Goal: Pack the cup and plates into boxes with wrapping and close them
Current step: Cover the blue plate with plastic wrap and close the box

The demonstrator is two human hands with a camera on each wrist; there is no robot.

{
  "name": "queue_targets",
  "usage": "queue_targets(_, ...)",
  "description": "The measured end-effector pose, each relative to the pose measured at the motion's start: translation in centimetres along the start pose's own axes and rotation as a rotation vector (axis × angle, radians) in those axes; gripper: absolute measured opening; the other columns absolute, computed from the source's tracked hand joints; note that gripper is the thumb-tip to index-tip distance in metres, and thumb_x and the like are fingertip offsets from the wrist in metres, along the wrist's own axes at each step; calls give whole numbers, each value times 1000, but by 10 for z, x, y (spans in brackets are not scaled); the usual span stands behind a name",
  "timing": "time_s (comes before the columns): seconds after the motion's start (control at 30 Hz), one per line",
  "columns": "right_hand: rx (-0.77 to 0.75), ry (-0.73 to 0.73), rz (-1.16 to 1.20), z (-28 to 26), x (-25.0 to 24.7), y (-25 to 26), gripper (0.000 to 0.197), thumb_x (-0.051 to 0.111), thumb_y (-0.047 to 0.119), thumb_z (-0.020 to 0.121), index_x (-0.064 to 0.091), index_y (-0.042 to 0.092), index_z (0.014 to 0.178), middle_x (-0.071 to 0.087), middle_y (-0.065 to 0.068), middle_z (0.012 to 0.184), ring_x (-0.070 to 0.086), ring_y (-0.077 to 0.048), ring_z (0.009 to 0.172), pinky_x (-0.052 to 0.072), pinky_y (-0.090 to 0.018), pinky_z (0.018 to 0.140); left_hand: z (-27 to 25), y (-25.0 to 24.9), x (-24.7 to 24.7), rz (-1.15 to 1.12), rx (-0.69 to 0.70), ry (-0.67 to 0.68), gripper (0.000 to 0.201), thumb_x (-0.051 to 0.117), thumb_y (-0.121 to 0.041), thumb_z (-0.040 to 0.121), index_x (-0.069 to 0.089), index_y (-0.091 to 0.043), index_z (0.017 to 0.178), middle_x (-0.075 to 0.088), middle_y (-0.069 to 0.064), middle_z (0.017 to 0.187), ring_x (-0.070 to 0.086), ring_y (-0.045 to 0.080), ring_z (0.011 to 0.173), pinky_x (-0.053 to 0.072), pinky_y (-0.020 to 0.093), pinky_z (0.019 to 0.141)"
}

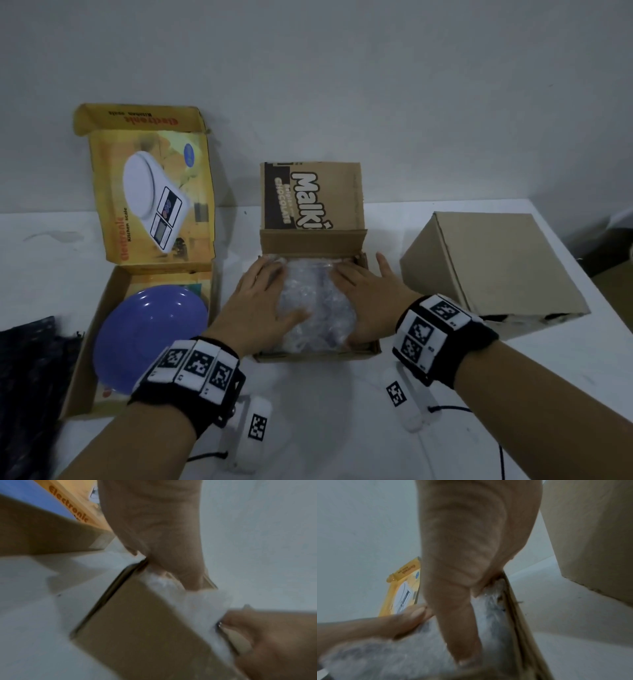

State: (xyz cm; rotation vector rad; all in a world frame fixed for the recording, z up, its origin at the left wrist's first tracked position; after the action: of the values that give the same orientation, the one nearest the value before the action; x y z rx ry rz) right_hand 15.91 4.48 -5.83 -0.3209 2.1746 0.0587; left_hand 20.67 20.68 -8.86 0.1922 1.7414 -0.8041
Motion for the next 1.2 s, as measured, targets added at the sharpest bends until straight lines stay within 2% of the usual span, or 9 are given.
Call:
queue_targets(0.07,-10,64,64,0,1,-4,116,57,69,74,-16,19,149,-15,-1,159,-15,-18,146,-15,-59,111,-1,1,-1,-32,-33,233,126,40,-89,54,-1,-22,152,-12,-11,158,-28,7,139,-9,26,113)
queue_targets(0.2,-5,38,10,4,5,-1,117,60,65,74,-20,21,147,-13,-1,159,-14,-20,146,-14,-62,110,-3,-4,-8,7,-39,391,132,72,-70,59,-12,-23,150,-23,-11,155,-38,10,134,-14,27,110)
queue_targets(0.43,19,-42,-63,6,14,3,109,49,70,78,-18,20,148,-14,-5,159,-15,-23,145,-12,-62,110,-4,-11,-7,211,35,297,118,66,-62,73,-9,-15,150,-14,3,158,-34,15,135,-22,27,108)
queue_targets(0.67,16,-33,-31,0,14,5,108,56,63,78,-14,23,149,-15,-3,158,-17,-23,145,-13,-63,110,-8,6,5,174,59,145,129,56,-81,57,0,-14,152,-9,-3,159,-28,16,141,-7,30,117)
queue_targets(0.73,15,-103,106,-7,-4,2,90,62,44,78,11,25,150,8,-3,157,0,-24,145,-4,-58,114,-12,6,4,15,79,101,126,46,-83,52,7,-17,151,-4,-5,159,-22,11,142,-4,27,116)
queue_targets(0.8,52,-467,387,-17,-38,-11,53,59,24,75,49,27,127,44,-3,129,35,-24,127,21,-49,111,-18,5,-8,-294,69,-61,105,49,-73,61,24,-19,147,17,-3,154,0,6,143,7,25,115)
queue_targets(0.9,231,-913,876,-30,-59,-43,33,56,22,84,50,18,117,50,-4,112,50,-22,107,44,-44,93,-26,14,-26,-583,-23,-416,64,49,-54,74,41,-23,130,40,-13,125,34,3,122,28,23,105)
queue_targets(1.03,259,-542,1486,-7,-37,-42,66,45,43,96,12,24,150,31,1,152,34,-20,136,28,-42,113,-10,22,-21,-1106,-292,-405,52,48,-38,94,29,-33,142,37,-21,133,33,6,132,29,34,110)
queue_targets(1.2,255,-596,1716,-11,-24,-43,36,28,46,101,58,30,113,56,11,120,44,-18,123,37,-36,102,-5,16,-18,-1414,-351,-268,44,28,-48,99,32,-43,143,42,-15,145,34,5,135,28,43,110)
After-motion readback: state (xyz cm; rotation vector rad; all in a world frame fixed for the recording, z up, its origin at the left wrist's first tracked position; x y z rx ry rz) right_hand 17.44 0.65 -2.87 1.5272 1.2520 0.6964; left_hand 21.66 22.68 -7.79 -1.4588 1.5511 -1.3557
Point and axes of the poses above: each hand's wrist, its own z-axis towards the middle knuckle, its own x-axis out of the palm, y = z × x, the point moved 6 cm from there along z, towards the middle knuckle
